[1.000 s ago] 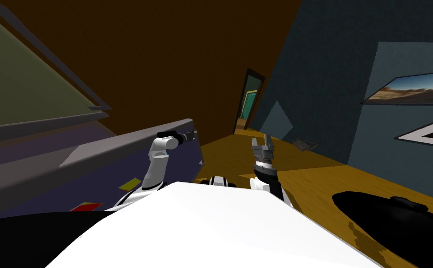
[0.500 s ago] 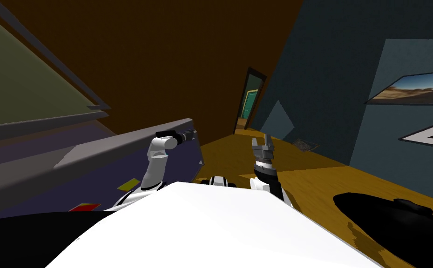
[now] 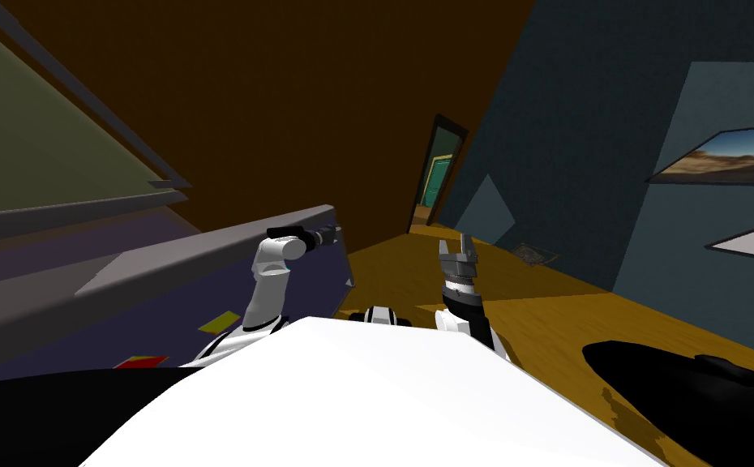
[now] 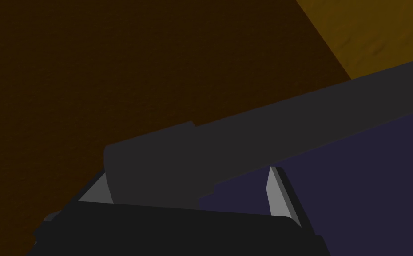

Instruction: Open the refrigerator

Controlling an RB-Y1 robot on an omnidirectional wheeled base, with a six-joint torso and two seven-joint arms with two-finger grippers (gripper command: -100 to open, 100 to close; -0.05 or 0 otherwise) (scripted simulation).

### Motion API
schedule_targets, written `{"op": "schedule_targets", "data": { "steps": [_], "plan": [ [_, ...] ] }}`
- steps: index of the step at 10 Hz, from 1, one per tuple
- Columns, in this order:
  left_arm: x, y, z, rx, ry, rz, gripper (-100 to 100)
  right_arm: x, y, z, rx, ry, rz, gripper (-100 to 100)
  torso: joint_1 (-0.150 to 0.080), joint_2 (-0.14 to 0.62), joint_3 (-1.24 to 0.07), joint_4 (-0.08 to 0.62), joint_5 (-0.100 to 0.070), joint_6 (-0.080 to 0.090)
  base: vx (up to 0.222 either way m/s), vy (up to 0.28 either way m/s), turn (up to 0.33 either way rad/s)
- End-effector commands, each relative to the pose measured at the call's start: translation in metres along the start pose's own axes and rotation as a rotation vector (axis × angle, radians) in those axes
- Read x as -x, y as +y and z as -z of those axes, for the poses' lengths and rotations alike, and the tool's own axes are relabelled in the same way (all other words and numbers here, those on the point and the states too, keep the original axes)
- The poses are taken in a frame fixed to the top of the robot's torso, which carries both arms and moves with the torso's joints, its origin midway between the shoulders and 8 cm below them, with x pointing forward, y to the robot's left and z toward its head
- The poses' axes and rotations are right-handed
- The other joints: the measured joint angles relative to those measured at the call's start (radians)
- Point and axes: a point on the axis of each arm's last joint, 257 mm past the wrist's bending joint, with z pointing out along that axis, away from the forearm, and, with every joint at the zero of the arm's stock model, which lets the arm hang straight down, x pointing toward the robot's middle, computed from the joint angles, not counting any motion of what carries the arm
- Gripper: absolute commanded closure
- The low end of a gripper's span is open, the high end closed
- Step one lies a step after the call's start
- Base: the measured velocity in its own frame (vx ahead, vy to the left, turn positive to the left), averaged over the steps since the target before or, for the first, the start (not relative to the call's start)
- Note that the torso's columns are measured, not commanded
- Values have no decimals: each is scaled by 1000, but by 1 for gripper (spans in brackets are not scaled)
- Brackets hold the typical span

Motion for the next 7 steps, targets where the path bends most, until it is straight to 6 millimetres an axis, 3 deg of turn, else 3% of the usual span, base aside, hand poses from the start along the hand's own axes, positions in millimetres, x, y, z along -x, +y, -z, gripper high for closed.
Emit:
{"op": "schedule_targets", "data": {
  "steps": [1,3,4,5,7],
  "plan": [
    [-14,-13,2,-8,37,1,-100,0,0,0,0,0,0,0,0,1,1,0,0,0,0,0,0],
    [-14,-13,2,-8,37,1,-100,0,0,0,0,0,0,0,0,2,1,1,-1,0,-2,-1,3],
    [-1,-1,1,3,1,1,-100,0,0,0,0,0,0,0,0,1,1,1,0,1,-2,10,29],
    [0,4,1,14,0,2,0,0,0,0,0,0,0,0,0,-4,7,-5,9,-7,1,12,13],
    [0,6,0,19,0,3,0,0,0,0,0,0,0,0,8,-14,11,-17,24,-16,0,0,0]
  ]
}}
